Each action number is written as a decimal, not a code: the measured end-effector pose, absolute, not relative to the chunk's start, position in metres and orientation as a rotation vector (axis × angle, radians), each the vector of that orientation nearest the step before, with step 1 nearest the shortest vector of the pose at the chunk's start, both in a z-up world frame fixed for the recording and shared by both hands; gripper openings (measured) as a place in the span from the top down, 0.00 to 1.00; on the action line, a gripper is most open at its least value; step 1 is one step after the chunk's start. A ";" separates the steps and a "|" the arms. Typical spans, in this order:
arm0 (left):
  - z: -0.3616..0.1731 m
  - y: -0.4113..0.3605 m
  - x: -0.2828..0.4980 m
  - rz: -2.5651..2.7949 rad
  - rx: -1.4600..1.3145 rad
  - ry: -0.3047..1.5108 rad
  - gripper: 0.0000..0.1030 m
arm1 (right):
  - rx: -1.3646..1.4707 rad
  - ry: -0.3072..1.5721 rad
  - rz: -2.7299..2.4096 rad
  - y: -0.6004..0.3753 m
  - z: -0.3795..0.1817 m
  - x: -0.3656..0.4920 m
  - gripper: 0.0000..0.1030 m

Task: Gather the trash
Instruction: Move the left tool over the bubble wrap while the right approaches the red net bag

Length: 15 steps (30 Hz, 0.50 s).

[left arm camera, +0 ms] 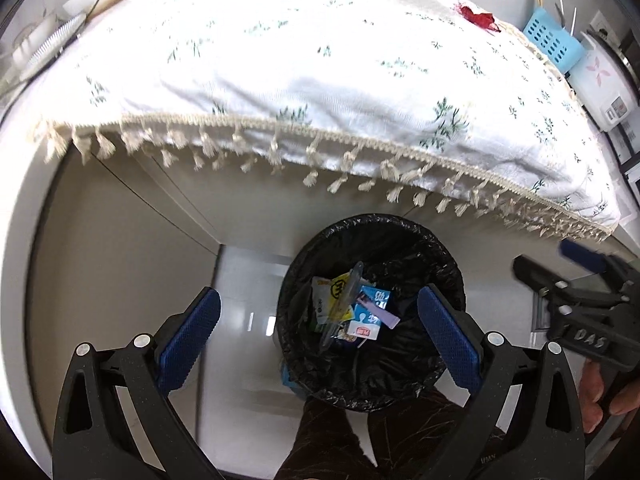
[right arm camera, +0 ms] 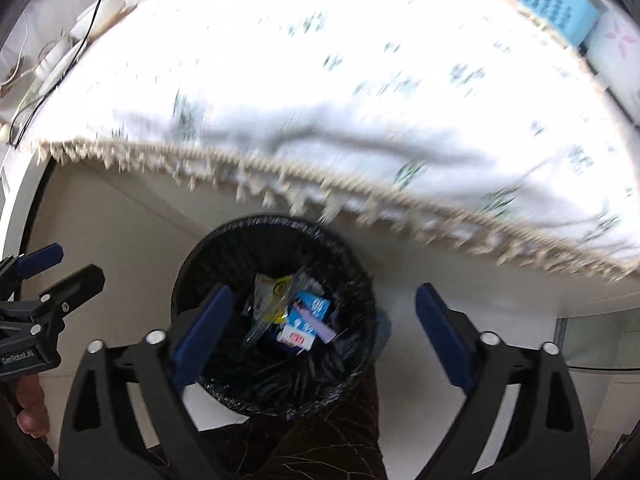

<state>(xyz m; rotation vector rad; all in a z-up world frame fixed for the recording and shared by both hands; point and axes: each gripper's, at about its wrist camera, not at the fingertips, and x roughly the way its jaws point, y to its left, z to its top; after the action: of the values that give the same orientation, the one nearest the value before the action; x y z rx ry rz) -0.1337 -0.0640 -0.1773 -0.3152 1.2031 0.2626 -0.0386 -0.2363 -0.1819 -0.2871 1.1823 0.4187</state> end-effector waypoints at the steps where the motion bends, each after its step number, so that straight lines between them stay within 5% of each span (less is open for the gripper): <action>1: -0.171 -0.064 -0.132 0.265 -0.312 1.200 0.06 | -0.288 1.170 0.413 -0.238 -0.176 -0.035 0.09; 15: -0.107 -0.054 -0.081 0.284 -0.315 1.129 0.06 | -0.260 1.046 0.376 -0.263 -0.095 0.018 0.08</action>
<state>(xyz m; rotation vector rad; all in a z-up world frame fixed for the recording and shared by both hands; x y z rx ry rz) -0.0810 -0.0541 -0.1066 -0.3150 1.1287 0.2841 0.0179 -0.2626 -0.0951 -0.2603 1.0461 0.3757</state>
